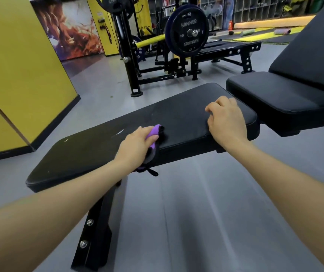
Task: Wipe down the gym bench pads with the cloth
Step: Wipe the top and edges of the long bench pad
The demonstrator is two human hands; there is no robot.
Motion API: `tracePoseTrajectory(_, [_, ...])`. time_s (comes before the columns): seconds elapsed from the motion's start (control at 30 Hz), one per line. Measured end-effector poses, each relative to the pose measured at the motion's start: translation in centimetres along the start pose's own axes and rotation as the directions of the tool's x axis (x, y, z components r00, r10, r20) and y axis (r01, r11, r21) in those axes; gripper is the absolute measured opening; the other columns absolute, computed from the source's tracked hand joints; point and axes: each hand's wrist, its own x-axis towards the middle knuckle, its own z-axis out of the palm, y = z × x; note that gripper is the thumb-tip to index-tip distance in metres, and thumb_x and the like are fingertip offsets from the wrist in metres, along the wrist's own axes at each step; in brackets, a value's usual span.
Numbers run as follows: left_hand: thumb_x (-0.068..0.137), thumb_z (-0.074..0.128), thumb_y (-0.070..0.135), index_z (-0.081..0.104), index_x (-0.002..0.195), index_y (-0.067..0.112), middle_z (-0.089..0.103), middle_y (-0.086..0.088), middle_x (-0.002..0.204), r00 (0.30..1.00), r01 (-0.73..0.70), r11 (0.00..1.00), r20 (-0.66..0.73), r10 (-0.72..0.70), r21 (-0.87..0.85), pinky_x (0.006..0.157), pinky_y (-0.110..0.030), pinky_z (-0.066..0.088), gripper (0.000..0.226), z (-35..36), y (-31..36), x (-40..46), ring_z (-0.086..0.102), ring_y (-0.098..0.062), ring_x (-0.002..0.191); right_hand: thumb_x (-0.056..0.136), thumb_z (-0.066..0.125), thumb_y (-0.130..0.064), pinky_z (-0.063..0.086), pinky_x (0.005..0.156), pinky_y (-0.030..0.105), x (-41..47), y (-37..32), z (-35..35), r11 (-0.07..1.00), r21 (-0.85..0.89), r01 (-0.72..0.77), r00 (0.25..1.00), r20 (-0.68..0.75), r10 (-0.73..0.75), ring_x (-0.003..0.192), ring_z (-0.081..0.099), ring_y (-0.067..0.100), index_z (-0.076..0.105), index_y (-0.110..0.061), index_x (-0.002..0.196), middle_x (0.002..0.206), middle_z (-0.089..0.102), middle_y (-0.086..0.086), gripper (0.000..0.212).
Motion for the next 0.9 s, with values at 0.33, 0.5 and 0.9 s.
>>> tracePoseTrajectory(0.33, [0.097,0.039,0.027,0.056,0.088,0.009,0.061,-0.004,0.084,0.938,-0.264,0.957,-0.2,0.284,0.123,0.101,-0.028,0.038,0.026,5.2,8.3,1.4,0.057,-0.024,0.087,0.089,0.045,0.001,0.037,0.086,0.036,0.1,-0.1,0.2,0.999,0.003,-0.047,0.999,0.018,0.047,0.105,0.042,0.031,0.061,-0.003,0.111,0.111,0.053,0.014,0.027])
tracePoseTrajectory(0.5, [0.092,0.033,0.036,0.057,0.113,0.014,0.062,-0.002,0.109,0.904,-0.346,0.9,-0.161,0.395,0.267,0.092,-0.022,0.038,0.039,3.3,0.3,-1.1,0.054,-0.018,0.112,0.088,0.045,0.002,0.038,0.084,0.037,-0.1,-0.3,0.4,0.998,0.003,-0.057,0.998,-0.002,0.057,0.102,0.043,0.031,0.061,-0.002,0.107,0.108,0.054,0.014,0.025])
tracePoseTrajectory(0.9, [0.099,0.036,0.036,0.056,0.108,0.014,0.055,0.0,0.097,0.937,-0.311,0.935,-0.11,0.332,0.17,0.068,-0.023,0.031,0.031,3.7,5.5,1.8,0.051,-0.018,0.094,0.089,0.045,0.0,0.038,0.087,0.038,0.0,-0.4,0.1,0.998,-0.013,-0.061,0.997,0.052,0.061,0.105,0.042,0.032,0.059,-0.002,0.11,0.112,0.053,0.015,0.025])
